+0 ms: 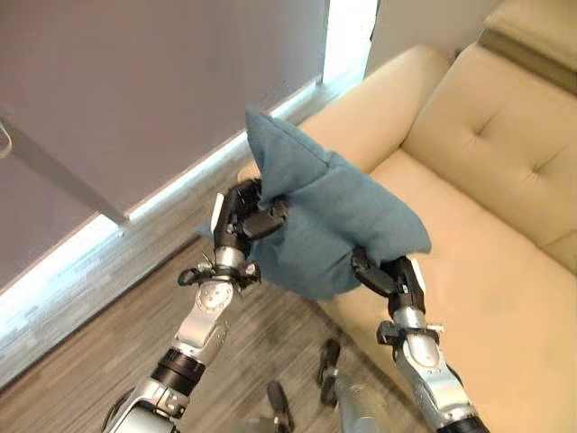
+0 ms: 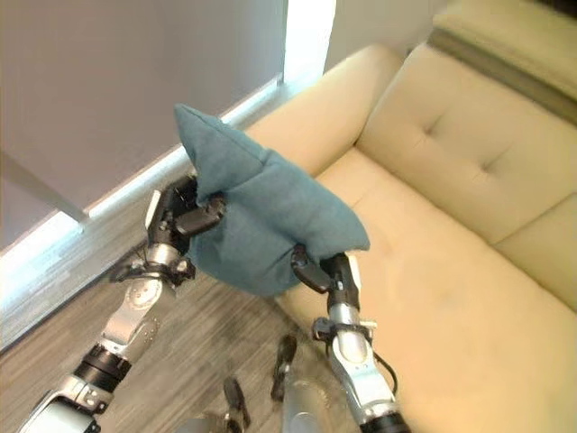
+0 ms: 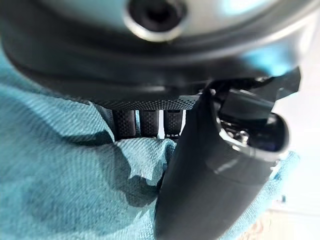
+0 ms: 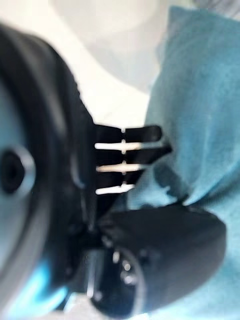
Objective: Pick up all the scattered cushions and arrange them neatly on the sofa.
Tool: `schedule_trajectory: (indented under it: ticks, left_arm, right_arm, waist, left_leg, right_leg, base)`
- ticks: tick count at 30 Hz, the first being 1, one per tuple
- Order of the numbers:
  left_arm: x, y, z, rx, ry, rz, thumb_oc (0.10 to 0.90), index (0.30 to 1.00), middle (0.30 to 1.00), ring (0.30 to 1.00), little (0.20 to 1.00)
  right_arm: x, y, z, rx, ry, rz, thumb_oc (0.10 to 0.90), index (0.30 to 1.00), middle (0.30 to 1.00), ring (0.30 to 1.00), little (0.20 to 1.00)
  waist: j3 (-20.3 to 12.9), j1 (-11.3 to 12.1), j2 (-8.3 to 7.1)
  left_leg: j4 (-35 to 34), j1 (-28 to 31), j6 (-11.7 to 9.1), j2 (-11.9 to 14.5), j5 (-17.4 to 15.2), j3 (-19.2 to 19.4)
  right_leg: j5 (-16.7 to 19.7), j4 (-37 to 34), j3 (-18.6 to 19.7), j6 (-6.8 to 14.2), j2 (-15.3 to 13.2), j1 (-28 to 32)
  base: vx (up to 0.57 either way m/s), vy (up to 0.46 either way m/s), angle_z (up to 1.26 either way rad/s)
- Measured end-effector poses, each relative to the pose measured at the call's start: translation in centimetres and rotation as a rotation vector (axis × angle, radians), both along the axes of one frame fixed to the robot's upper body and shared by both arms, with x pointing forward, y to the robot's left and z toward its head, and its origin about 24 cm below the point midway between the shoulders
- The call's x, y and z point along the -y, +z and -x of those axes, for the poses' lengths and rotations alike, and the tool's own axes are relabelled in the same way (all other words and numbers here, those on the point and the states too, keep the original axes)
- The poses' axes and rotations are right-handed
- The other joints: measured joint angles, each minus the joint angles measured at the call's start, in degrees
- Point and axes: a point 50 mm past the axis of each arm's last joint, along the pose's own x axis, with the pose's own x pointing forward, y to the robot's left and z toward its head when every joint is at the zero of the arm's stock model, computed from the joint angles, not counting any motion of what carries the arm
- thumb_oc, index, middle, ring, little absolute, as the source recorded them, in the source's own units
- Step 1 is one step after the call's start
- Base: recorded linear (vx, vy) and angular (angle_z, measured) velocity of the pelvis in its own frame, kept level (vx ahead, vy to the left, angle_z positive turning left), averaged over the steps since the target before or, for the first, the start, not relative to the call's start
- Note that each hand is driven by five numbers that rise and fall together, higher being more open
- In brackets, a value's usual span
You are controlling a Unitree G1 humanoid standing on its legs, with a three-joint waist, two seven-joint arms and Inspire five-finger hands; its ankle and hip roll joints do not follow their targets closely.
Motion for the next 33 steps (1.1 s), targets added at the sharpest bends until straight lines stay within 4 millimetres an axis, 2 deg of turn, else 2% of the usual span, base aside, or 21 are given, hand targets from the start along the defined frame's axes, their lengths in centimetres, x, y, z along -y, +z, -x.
schedule_trajectory:
  ticks: [1,2,4,6,8,9,10,12,14,15,16,17,18,20,21,23,27,29,31,32,33]
  left_arm:
    - [0.1,-0.5,0.0,-0.023,0.007,0.002,0.400,0.300,0.300,0.300,0.300]
    - [0.0,-0.6,0.0,-0.033,0.015,0.007,0.400,0.300,0.300,0.300,0.300]
    - [-0.1,-0.2,-0.2,-0.024,0.026,0.016,0.400,0.300,0.300,0.300,0.300]
    - [0.1,0.0,-0.4,-0.018,0.033,0.008,0.400,0.300,0.300,0.300,0.300]
    - [-0.4,-0.3,-0.3,-0.017,0.051,-0.036,0.400,0.300,0.300,0.300,0.300]
    - [-0.7,-0.6,-0.3,-0.027,0.057,-0.053,0.400,0.300,0.300,0.300,0.300]
    - [-1.4,-1.7,-0.2,-0.069,0.077,-0.085,0.400,0.300,0.300,0.300,0.300]
    - [-1.5,-3.1,0.2,-0.122,0.080,-0.104,0.400,0.300,0.300,0.300,0.300]
    - [-0.6,-3.7,0.4,-0.144,0.060,-0.095,0.400,0.300,0.300,0.300,0.300]
    - [-0.2,-4.0,0.5,-0.159,0.056,-0.082,0.400,0.300,0.300,0.300,0.300]
    - [0.3,-4.0,0.5,-0.167,0.043,-0.080,0.400,0.300,0.300,0.300,0.300]
    - [0.9,-4.3,0.6,-0.189,0.035,-0.072,0.400,0.300,0.300,0.300,0.300]
    - [1.0,-4.5,0.8,-0.195,0.030,-0.077,0.400,0.300,0.300,0.300,0.300]
    - [-1.0,-4.2,0.4,-0.184,0.100,-0.080,0.400,0.300,0.300,0.300,0.300]
    - [-1.4,-4.1,0.3,-0.183,0.117,-0.073,0.400,0.300,0.300,0.300,0.300]
    - [-1.3,-3.9,0.3,-0.174,0.114,-0.071,0.400,0.300,0.300,0.300,0.300]
    - [-1.4,-4.2,0.5,-0.184,0.118,-0.071,0.400,0.300,0.300,0.300,0.300]
    - [-0.5,-4.9,0.6,-0.211,0.108,-0.052,0.400,0.300,0.300,0.300,0.300]
    - [-0.2,-5.0,0.8,-0.213,0.094,-0.057,0.400,0.300,0.300,0.300,0.300]
    - [-0.3,-5.0,0.8,-0.213,0.096,-0.058,0.400,0.300,0.300,0.300,0.300]
    - [-0.3,-5.1,0.9,-0.219,0.098,-0.058,0.400,0.300,0.300,0.300,0.300]
  right_arm:
    - [0.2,0.0,0.1,-0.003,0.003,0.025,0.400,0.300,0.300,0.300,0.300]
    - [0.4,0.4,0.0,0.010,0.013,0.059,0.400,0.300,0.300,0.300,0.300]
    - [0.4,1.5,-0.2,0.048,0.020,0.090,0.400,0.300,0.300,0.300,0.300]
    - [0.5,1.9,-0.1,0.062,0.005,0.137,0.400,0.300,0.300,0.300,0.300]
    - [0.4,1.7,0.0,0.059,0.008,0.171,0.400,0.300,0.300,0.300,0.300]
    - [0.3,1.6,0.1,0.054,0.016,0.185,0.400,0.300,0.300,0.300,0.300]
    - [0.0,1.3,0.2,0.037,0.036,0.218,0.400,0.300,0.300,0.300,0.300]
    - [0.1,0.7,0.8,0.015,0.041,0.246,0.400,0.300,0.300,0.300,0.300]
    - [0.9,0.6,1.4,0.001,0.033,0.275,0.400,0.300,0.300,0.300,0.300]
    - [1.5,0.7,1.3,-0.007,0.032,0.303,0.400,0.300,0.300,0.300,0.300]
    - [1.7,0.5,1.4,-0.021,0.011,0.297,0.400,0.300,0.300,0.300,0.300]
    - [1.9,0.3,1.5,-0.040,0.006,0.309,0.400,0.300,0.300,0.300,0.300]
    - [1.7,0.2,1.6,-0.044,0.008,0.310,0.400,0.300,0.300,0.300,0.300]
    - [0.1,0.7,0.5,-0.007,0.070,0.331,0.400,0.300,0.300,0.300,0.300]
    - [-0.3,0.6,0.6,-0.009,0.086,0.339,0.400,0.300,0.300,0.300,0.300]
    - [-0.6,0.3,0.8,-0.019,0.094,0.342,0.400,0.300,0.300,0.300,0.300]
    - [-0.7,0.1,0.8,-0.027,0.100,0.349,0.400,0.300,0.300,0.300,0.300]
    - [0.2,0.2,0.6,-0.028,0.091,0.405,0.400,0.300,0.300,0.300,0.300]
    - [0.8,0.3,0.7,-0.032,0.080,0.420,0.400,0.300,0.300,0.300,0.300]
    - [0.6,0.2,0.6,-0.035,0.081,0.417,0.400,0.300,0.300,0.300,0.300]
    - [0.4,0.1,0.6,-0.040,0.085,0.415,0.400,0.300,0.300,0.300,0.300]
  waist:
    - [-1.2,0.3,-0.54]
    - [-1.9,1.1,0.07]
    - [-2.5,1.6,-0.46]
    - [-2.1,0.5,-2.76]
    - [-1.6,2.5,-5.70]
    - [-1.5,2.6,-5.96]
    - [-1.4,3.4,-5.80]
    - [-1.7,3.0,-5.83]
    - [-2.7,2.4,-3.36]
    - [-2.9,1.3,-0.94]
    - [-2.6,0.3,-0.12]
    - [-1.7,0.0,1.92]
    - [-2.0,0.0,2.70]
    - [-1.9,3.8,2.95]
    - [-2.1,3.2,3.50]
    - [-2.5,3.4,4.12]
    - [-2.5,3.7,4.77]
    - [-1.6,2.5,8.20]
    - [-1.6,1.8,7.41]
    - [-1.6,2.3,6.11]
    - [-1.6,2.5,6.16]
  left_leg:
    - [14.6,-6.0,-0.8,2.5,-0.3,-0.2]
    - [21.7,-8.8,0.1,4.3,-1.3,-0.3]
    - [25.9,-11.7,0.4,3.4,-2.7,-1.3]
    - [20.5,-12.9,1.0,-0.5,-4.5,-2.7]
    - [2.0,-11.0,4.4,-6.3,-6.6,-6.9]
    - [-4.0,-11.2,4.6,-6.9,-5.4,-7.6]
    - [-11.6,-12.4,2.6,-7.5,-0.3,-15.4]
    - [-7.3,-13.4,1.7,-7.5,0.0,-16.9]
    - [-6.0,-10.8,2.3,-6.1,9.4,-17.1]
    - [-8.4,-7.6,4.7,-5.3,12.1,-17.5]
    - [-12.6,-4.1,6.5,-5.5,12.6,-17.2]
    - [-17.7,0.4,8.9,-5.0,14.0,-17.0]
    - [-18.8,1.7,8.7,-5.0,13.8,-16.3]
    - [-20.2,4.3,7.2,-6.9,12.7,-9.3]
    - [-20.2,4.6,7.1,-7.4,12.3,-9.6]
    - [-19.9,4.7,7.5,-7.7,10.9,-10.0]
    - [-19.8,4.5,7.2,-6.9,10.4,-10.6]
    - [-19.4,4.7,7.2,-4.9,9.9,-14.1]
    - [-19.3,4.9,6.2,-5.3,9.2,-15.8]
    - [-19.6,5.2,5.4,-5.7,9.2,-15.6]
    - [-19.7,5.0,4.6,-5.2,9.5,-15.5]
  right_leg:
    - [-1.0,0.0,1.9,-1.1,0.1,0.7]
    - [-1.6,1.0,4.5,-1.6,1.3,0.9]
    - [-2.4,1.3,8.9,-1.8,1.4,0.8]
    - [-3.1,0.0,17.0,-1.5,1.7,3.1]
    - [-3.0,-1.0,22.9,-1.0,0.9,4.7]
    - [-2.9,-1.8,25.5,-0.3,1.9,6.2]
    - [-3.6,-3.0,27.7,0.9,3.2,9.6]
    - [-3.9,-3.8,28.8,1.2,2.9,12.7]
    - [-5.4,-3.8,29.0,3.3,3.3,13.3]
    - [-6.4,-4.1,30.6,4.4,4.2,14.4]
    - [-8.0,-0.7,30.5,6.5,3.8,13.4]
    - [-11.9,6.9,30.2,10.0,3.7,10.2]
    - [-12.4,7.1,30.1,9.7,3.1,9.1]
    - [-8.2,7.5,25.0,8.0,-3.2,-0.1]
    - [-7.0,6.9,21.1,7.1,-5.2,-0.6]
    - [-4.1,4.6,17.6,8.5,-6.3,2.0]
    - [-2.5,-0.8,18.2,10.4,-6.1,5.6]
    - [-5.6,6.2,23.0,10.6,-6.3,1.6]
    - [-4.4,2.1,27.5,11.2,-6.0,4.5]
    - [-4.0,-1.7,27.0,11.9,-6.6,7.1]
    - [-2.4,-3.5,26.9,11.9,-6.2,7.6]
  base:
    - [0.11,-0.054,-0.82]
    - [0.06,0.003,-0.96]
    - [0.15,0.042,-1.24]
    - [0.32,0.216,-1.20]
    - [0.29,0.161,-1.51]
    - [0.22,0.055,-2.16]
    - [0.14,0.041,-1.74]
    - [0.16,0.096,-1.50]
    - [0.23,0.194,-0.89]
    - [0.23,0.211,-0.50]
    - [0.30,0.271,-0.54]
    - [0.17,0.155,-0.50]
    - [0.12,0.098,-1.24]
    - [0.07,-0.027,-1.69]
    - [0.09,-0.090,-0.73]
    - [0.10,-0.092,-0.01]
    - [0.12,-0.253,0.09]
    - [0.12,-0.304,0.29]
    - [0.11,-0.348,0.36]
    - [0.05,-0.387,-0.01]
    - [0.02,-0.270,0.01]
